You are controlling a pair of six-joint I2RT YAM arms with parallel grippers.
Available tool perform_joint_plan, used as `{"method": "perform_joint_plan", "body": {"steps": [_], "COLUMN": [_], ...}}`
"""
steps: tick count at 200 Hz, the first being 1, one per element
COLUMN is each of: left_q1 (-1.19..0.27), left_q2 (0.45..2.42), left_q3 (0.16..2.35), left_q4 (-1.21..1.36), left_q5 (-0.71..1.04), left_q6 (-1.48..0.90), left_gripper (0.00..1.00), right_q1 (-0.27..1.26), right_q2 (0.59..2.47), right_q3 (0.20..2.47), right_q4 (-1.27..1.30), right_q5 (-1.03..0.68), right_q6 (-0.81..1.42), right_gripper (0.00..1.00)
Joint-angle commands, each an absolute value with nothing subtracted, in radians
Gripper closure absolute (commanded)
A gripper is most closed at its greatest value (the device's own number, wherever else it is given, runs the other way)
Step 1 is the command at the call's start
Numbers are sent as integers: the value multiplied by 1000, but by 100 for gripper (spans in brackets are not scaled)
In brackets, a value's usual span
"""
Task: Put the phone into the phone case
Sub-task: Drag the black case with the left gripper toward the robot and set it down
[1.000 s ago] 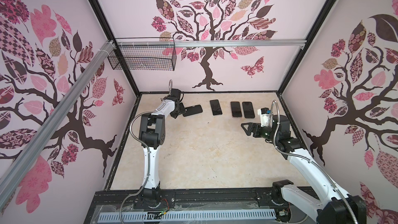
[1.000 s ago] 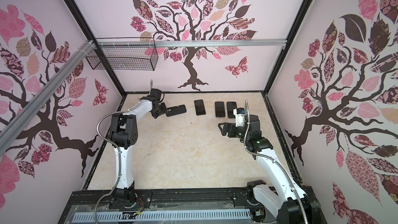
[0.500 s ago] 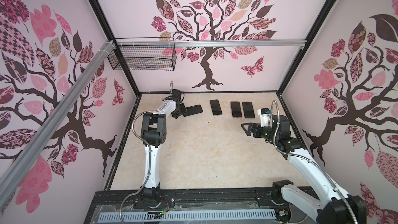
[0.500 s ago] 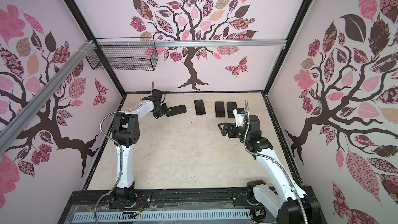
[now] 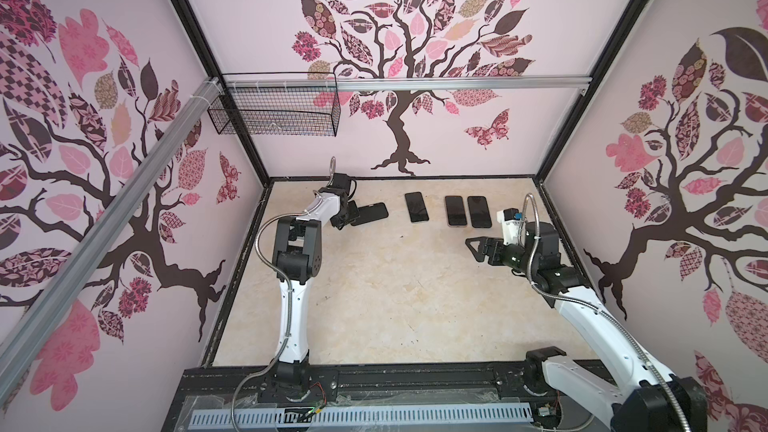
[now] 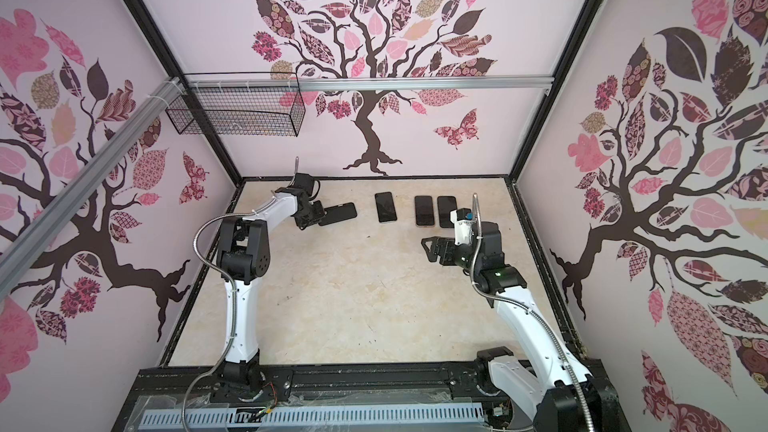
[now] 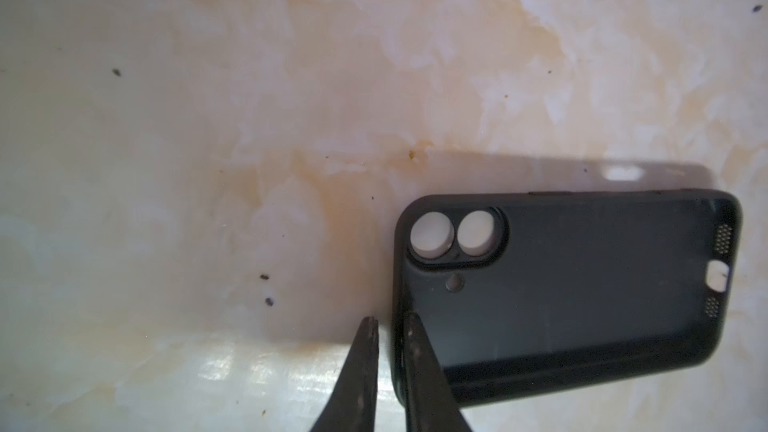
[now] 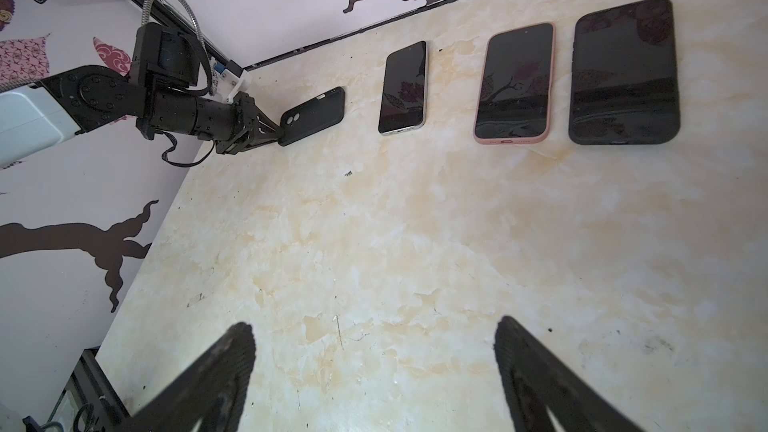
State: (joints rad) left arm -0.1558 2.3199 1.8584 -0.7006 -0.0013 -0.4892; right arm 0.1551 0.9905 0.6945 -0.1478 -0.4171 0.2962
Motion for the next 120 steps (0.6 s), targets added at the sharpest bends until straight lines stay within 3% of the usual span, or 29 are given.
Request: {"method": "perform_joint_plan", "body": {"steps": [1, 19, 120], "left_q1": [-159, -159, -217], "left_q2": [2308, 2279, 1949], "left_q3": [1834, 1798, 1486], "left_q4": [-732, -722, -690], "left_q5": [-24, -26, -33], "left_q6": [-462, -457, -426], "left_gripper": [91, 100, 100], "right_q1": [159, 159, 160], "right_q2": [976, 976, 1001], "right_q3": [690, 692, 721], "right_q4": [-152, -158, -208], "right_q5": [-411, -412, -407], "right_q6": [302, 303, 312], "right_gripper": [8, 8, 9]}}
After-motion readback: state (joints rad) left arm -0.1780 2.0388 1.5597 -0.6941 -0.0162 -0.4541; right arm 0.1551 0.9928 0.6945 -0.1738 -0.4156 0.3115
